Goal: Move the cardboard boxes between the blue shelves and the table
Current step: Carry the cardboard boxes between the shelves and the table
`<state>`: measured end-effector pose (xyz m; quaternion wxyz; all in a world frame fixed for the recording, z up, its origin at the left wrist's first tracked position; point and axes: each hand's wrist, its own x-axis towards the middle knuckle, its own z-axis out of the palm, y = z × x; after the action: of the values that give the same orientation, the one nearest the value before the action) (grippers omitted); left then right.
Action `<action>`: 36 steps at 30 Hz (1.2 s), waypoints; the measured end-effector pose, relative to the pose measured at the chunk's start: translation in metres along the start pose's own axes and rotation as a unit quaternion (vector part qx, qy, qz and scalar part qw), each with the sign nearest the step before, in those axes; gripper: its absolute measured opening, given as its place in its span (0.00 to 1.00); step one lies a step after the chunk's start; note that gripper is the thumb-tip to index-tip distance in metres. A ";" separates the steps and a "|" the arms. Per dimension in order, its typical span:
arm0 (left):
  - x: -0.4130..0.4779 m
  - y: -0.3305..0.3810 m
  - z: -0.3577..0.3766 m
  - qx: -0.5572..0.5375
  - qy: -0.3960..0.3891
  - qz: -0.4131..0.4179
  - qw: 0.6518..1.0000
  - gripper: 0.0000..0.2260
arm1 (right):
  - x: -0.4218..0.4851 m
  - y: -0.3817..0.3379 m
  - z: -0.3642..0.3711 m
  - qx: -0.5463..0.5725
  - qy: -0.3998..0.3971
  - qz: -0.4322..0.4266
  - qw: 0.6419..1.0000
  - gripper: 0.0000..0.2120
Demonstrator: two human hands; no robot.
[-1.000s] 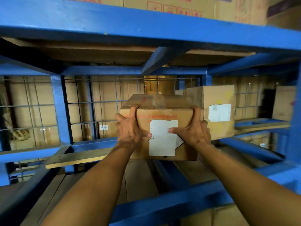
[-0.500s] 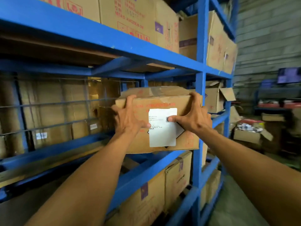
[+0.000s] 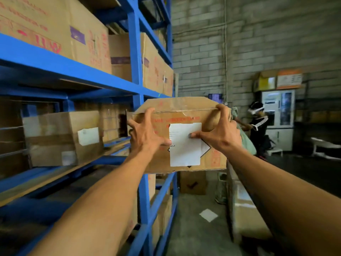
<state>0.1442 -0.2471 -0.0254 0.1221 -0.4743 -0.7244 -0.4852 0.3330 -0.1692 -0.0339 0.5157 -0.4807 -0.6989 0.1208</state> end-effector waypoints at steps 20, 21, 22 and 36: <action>-0.002 0.250 0.291 -0.238 -0.162 0.216 0.933 0.50 | 0.075 0.212 -0.203 -0.244 0.284 0.126 0.919 0.52; -0.006 0.259 0.301 -0.256 -0.176 0.231 0.922 0.50 | 0.069 0.215 -0.211 -0.259 0.298 0.145 0.907 0.53; -0.012 0.268 0.309 -0.274 -0.193 0.246 0.910 0.50 | 0.062 0.217 -0.219 -0.270 0.314 0.161 0.896 0.52; -0.080 0.255 0.383 -0.371 -0.407 0.365 0.750 0.49 | -0.043 0.243 -0.167 -0.356 0.461 0.292 0.759 0.50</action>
<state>0.4999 0.0408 -0.1179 -0.2026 -0.8634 -0.2395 -0.3951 0.6055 -0.1343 -0.1479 0.5064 -0.8083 -0.1952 -0.2281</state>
